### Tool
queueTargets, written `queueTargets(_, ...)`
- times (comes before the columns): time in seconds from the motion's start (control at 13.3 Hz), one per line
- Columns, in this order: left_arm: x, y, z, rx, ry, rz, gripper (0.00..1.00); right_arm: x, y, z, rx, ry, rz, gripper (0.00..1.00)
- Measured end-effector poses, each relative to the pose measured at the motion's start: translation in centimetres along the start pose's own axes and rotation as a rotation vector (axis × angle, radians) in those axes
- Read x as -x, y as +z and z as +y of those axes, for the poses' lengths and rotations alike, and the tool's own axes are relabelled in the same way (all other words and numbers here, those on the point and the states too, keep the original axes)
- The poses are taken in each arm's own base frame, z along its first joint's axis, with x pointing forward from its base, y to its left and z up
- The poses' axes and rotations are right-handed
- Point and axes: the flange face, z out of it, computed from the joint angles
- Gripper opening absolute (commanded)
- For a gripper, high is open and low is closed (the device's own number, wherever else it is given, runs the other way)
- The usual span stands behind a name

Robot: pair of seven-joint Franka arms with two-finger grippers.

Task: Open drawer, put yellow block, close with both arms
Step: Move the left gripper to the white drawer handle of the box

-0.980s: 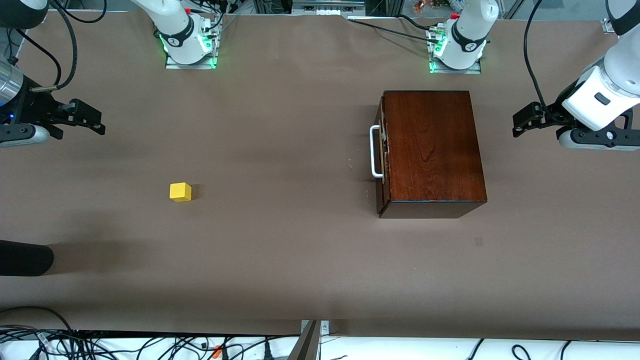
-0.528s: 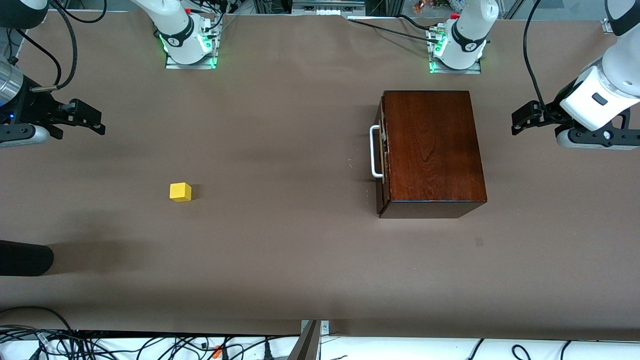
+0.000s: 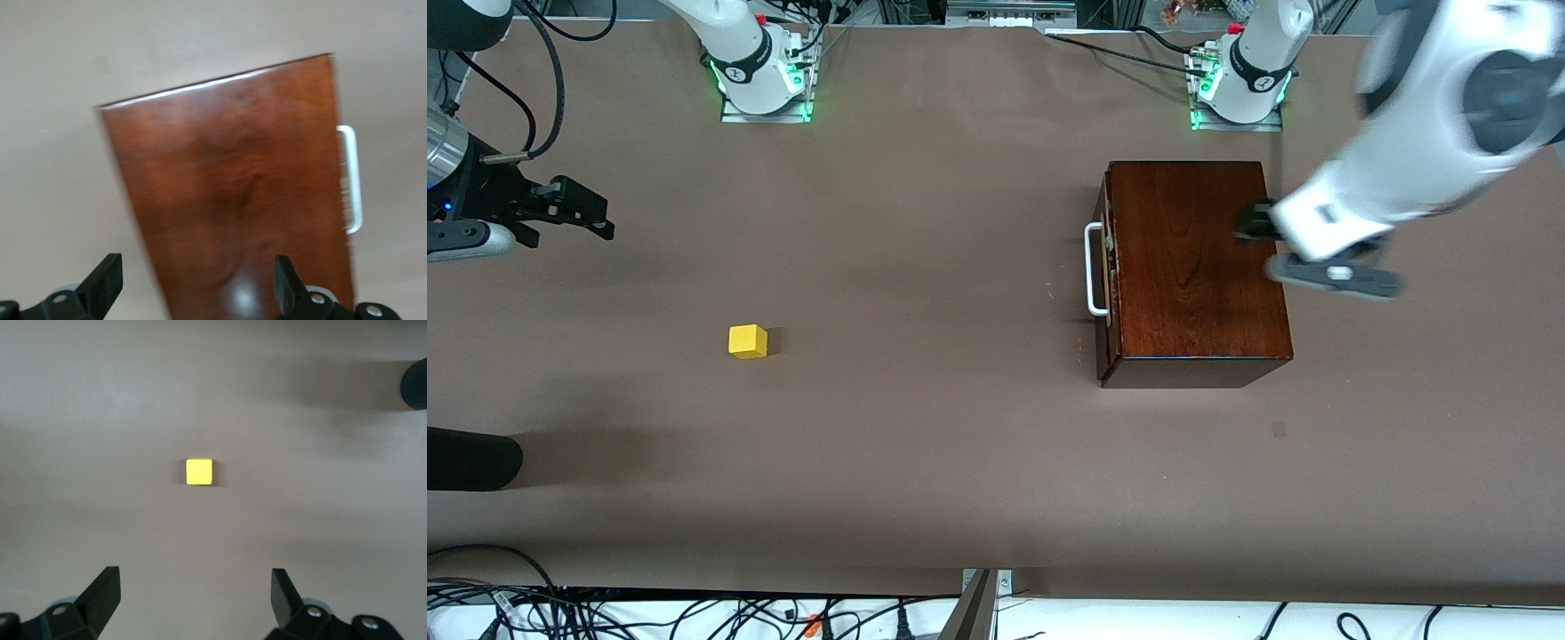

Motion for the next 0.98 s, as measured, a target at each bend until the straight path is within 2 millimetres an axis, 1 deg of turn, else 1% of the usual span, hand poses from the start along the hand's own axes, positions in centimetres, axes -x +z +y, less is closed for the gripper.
queueTargets(0.15,-0.4,1.9,7.4,-0.015,-0.008,-0.016,1.00,0.0,0.0,0.0,0.000,-0.001,0.000,1.00)
queueTargets(0.23,-0.5,2.9,10.5,-0.026,-0.010,-0.023,1.00,0.0,0.0,0.0,0.000,-0.001,0.000,1.00)
queueTargets(0.45,-0.5,6.9,19.2,-0.134,0.006,-0.002,1.00,0.0,0.0,0.0,0.000,-0.001,0.000,1.00)
queueTargets(0.53,-0.3,8.5,21.9,-0.176,0.010,0.009,1.00,0.0,0.0,0.0,0.000,-0.001,0.000,1.00)
queueTargets(0.6,-0.1,10.3,24.1,-0.210,0.006,0.023,1.00,0.0,0.0,0.0,0.000,-0.001,0.000,1.00)
queueTargets(0.68,-0.3,12.2,25.7,-0.230,-0.005,0.038,1.00,0.0,0.0,0.0,0.000,-0.001,0.000,1.00)
queueTargets(0.75,-0.7,13.9,26.5,-0.237,-0.022,0.042,1.00,0.0,0.0,0.0,0.000,-0.001,0.000,1.00)
queueTargets(0.9,-2.0,17.0,26.7,-0.239,-0.054,0.029,1.00,0.0,0.0,0.0,0.000,-0.001,0.000,1.00)
queueTargets(0.98,-2.4,18.3,26.7,-0.246,-0.061,0.029,1.00,0.0,0.0,0.0,0.000,-0.001,0.000,1.00)
